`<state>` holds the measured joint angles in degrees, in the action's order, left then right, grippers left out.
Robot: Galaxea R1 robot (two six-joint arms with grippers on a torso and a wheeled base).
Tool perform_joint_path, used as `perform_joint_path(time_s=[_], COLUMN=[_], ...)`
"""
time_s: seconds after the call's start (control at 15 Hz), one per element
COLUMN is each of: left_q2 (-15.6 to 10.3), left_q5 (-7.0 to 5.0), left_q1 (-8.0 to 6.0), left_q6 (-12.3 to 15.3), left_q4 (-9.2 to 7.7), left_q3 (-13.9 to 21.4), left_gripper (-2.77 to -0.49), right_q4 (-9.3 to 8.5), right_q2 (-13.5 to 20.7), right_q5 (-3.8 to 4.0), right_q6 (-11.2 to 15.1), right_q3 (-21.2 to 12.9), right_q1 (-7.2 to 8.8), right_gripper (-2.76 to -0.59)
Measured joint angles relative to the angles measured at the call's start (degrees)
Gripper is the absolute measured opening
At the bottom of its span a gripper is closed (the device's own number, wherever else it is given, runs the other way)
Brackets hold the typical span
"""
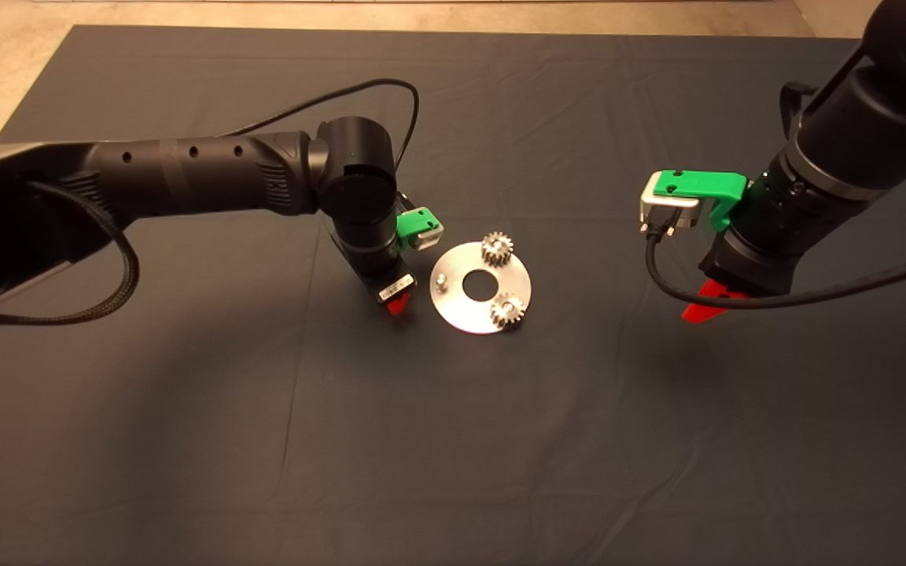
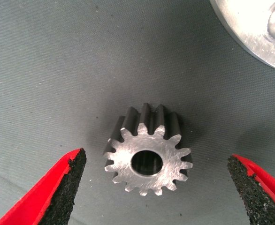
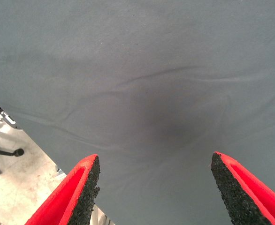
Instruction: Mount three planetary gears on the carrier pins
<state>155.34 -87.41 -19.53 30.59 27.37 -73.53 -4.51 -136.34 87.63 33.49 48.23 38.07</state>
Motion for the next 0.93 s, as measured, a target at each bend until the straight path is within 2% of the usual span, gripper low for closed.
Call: perform_joint_path(time_s=[0.33,0.47,0.6,0.73,0.93], left_q2=[0.00,0.00,0.01,0.02,0.04], left_q5=[0.00,0.00,0.00,0.00,0.00], left_q1=[0.03,0.03,0.03,0.03,0.03], left_q6=[0.00,0.00,0.00,0.00,0.00], left_q4=[0.03,0.05,0.02,0.07,0.05], left_q3=[-0.52,-0.67,-0.85,-1.44,-1.71], left_gripper=[-1.09,-1.18,-1.18,-1.32,-1.35], right_q4=[0.00,-0.02,-0.04,-0.04,-0.03], right_q2=[0.01,0.01,0.01,0.01,0.01], right_q5=[-0.02,0.00,0.00,0.00,0.00], right_q6=[0.00,0.00,0.00,0.00,0.00], right_q3=[0.00,0.00,0.00,0.00,0.00], right_q1=[0.38,0.56,0.54,0.56,0.56], right_gripper=[-1.60,-1.60,-1.60,-1.60,-1.60])
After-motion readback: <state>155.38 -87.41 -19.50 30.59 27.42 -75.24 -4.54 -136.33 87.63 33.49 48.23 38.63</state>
